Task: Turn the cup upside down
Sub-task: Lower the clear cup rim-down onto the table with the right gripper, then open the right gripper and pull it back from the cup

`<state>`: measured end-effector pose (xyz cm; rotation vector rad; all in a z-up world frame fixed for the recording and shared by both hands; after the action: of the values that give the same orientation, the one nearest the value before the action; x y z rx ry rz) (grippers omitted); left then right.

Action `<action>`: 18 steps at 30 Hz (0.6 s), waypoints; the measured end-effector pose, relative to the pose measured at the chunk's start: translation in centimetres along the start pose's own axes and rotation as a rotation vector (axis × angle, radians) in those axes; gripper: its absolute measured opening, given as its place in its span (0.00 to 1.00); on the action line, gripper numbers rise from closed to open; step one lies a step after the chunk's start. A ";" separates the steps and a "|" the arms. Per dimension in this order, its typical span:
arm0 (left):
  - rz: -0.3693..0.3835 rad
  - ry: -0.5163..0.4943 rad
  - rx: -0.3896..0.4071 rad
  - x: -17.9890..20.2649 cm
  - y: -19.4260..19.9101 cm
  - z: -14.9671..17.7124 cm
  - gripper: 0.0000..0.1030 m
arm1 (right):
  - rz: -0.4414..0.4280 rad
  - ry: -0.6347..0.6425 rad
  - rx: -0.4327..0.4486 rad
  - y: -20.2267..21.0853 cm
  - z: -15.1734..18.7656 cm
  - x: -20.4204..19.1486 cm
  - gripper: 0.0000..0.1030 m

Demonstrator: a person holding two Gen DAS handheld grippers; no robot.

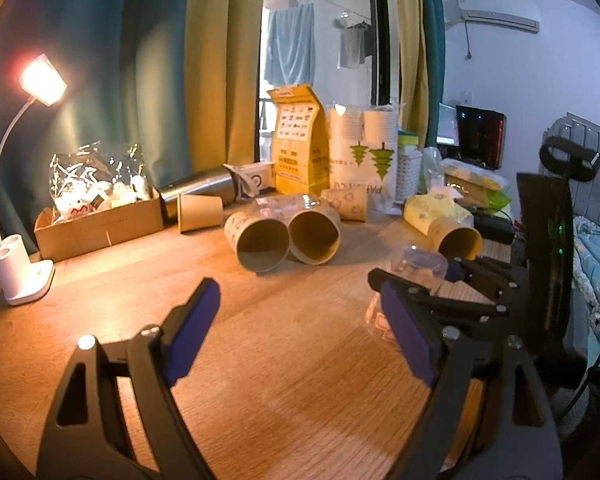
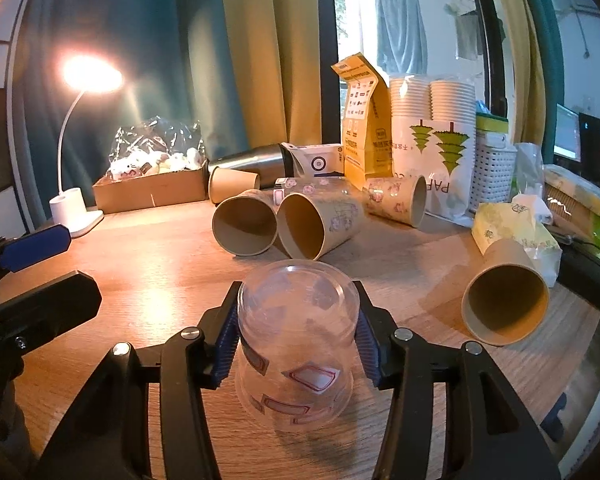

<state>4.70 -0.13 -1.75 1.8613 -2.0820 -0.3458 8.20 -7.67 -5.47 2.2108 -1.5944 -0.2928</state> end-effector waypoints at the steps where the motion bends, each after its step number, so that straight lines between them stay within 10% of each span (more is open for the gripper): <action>1: 0.000 -0.001 0.000 0.0 0.0 0.0 0.82 | 0.001 -0.001 -0.002 0.0 0.0 0.0 0.52; 18: -0.005 0.021 0.000 -0.3 0.2 0.0 0.82 | -0.001 -0.043 0.001 3.1 -0.3 0.3 0.61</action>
<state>4.53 0.24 -1.69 1.8626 -2.0641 -0.3263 5.76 -8.68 -3.83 2.2205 -1.6165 -0.3425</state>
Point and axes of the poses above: each gripper's, at about its wrist camera, not at the fingertips, and y roughly against the way its jaws point, x to its right, z to its underside, the point moved 5 cm from there along -y, roughly the way its jaws point, and after that the axes turned 3 degrees about y, right-handed, at the moved point
